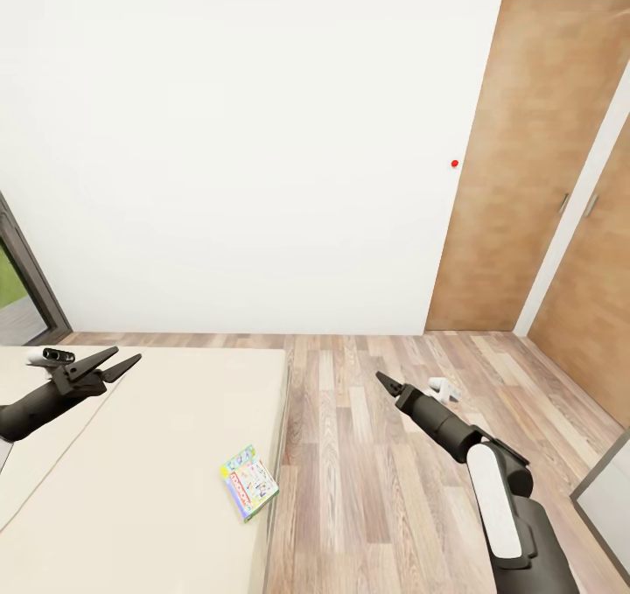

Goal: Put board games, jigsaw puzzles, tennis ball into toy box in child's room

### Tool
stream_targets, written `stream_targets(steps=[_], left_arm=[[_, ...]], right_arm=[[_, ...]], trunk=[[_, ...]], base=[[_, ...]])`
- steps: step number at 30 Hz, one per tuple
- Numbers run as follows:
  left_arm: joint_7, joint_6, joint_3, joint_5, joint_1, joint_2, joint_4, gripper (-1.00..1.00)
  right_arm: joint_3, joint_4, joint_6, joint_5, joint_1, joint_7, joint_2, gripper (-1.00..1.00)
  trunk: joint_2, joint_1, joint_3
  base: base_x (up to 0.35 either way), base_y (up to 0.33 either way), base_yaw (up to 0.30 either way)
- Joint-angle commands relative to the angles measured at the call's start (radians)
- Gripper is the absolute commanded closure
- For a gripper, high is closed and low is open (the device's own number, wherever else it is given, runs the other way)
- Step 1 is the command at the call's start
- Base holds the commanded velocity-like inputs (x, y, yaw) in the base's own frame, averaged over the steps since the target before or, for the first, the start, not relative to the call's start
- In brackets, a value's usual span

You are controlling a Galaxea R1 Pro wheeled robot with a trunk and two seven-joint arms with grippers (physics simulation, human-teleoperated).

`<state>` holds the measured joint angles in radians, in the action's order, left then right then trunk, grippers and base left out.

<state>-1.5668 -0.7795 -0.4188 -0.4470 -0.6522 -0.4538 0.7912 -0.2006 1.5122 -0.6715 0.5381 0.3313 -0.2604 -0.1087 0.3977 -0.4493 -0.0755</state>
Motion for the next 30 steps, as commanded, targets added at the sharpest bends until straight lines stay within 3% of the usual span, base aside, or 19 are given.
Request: stream_targets(steps=[1, 30], left_arm=[[-0.004, -0.011, 0.0, 0.001, -0.001, 0.0, 0.0, -1.0], [-0.004, -0.011, 0.0, 0.001, -0.001, 0.0, 0.0, -1.0]], right_arm=[[-0.002, 0.001, -0.006, 0.0, 0.001, -0.004, -0.002, -1.0], [-0.002, -0.001, -0.003, 0.005, 0.001, -0.01, -0.001, -1.0]], trunk=[[0.002, -0.001, -0.002], [0.002, -0.001, -0.002]], base=[[0.0, 0.0, 0.0], [0.0, 0.0, 0.0]])
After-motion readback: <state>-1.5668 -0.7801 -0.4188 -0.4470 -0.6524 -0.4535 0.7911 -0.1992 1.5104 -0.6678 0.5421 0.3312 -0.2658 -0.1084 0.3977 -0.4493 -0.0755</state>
